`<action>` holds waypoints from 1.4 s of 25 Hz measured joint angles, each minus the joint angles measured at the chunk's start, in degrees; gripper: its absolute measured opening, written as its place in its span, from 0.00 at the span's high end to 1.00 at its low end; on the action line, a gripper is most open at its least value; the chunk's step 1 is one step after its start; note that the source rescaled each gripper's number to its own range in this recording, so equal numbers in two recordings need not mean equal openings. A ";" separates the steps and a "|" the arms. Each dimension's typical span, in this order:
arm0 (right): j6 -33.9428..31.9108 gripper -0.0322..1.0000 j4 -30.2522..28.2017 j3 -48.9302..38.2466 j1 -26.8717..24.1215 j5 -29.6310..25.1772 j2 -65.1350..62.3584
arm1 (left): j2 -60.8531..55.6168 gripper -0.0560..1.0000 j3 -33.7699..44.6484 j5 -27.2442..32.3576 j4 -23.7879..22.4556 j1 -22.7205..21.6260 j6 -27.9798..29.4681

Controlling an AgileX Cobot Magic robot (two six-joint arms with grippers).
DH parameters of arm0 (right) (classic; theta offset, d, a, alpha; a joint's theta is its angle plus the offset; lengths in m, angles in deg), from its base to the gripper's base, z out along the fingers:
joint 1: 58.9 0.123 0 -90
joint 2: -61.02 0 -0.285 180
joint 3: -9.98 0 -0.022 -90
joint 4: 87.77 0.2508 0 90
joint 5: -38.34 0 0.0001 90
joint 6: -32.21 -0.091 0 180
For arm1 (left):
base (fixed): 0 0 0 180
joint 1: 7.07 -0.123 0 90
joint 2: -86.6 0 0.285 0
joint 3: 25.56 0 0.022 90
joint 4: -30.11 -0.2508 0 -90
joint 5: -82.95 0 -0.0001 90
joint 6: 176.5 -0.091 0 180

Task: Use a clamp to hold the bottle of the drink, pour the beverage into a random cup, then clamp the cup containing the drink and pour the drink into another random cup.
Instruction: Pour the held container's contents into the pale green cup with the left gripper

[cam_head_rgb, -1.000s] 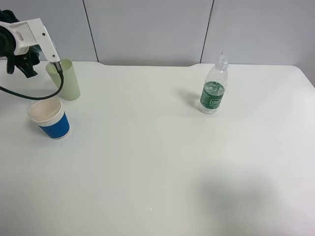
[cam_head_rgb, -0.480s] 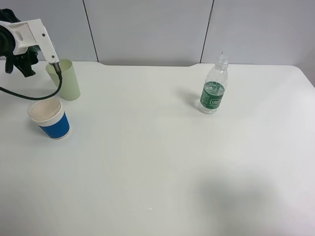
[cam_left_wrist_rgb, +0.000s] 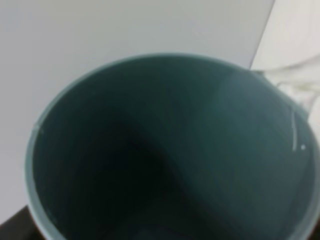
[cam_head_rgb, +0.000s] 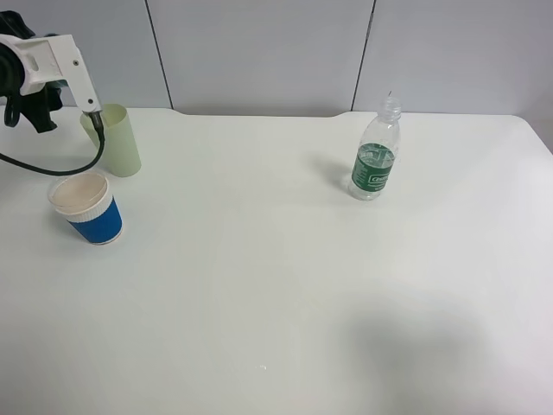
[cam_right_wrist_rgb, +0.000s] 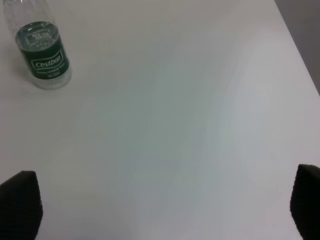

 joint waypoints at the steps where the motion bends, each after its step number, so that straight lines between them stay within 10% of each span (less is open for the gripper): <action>1: 0.00 0.00 0.00 0.00 0.00 0.00 0.00 | 0.00 0.94 0.00 0.00 0.00 0.00 -0.49; 35: 0.00 0.00 0.00 0.00 0.00 0.00 0.00 | 0.58 0.94 0.00 -4.73 -9.13 0.00 -9.77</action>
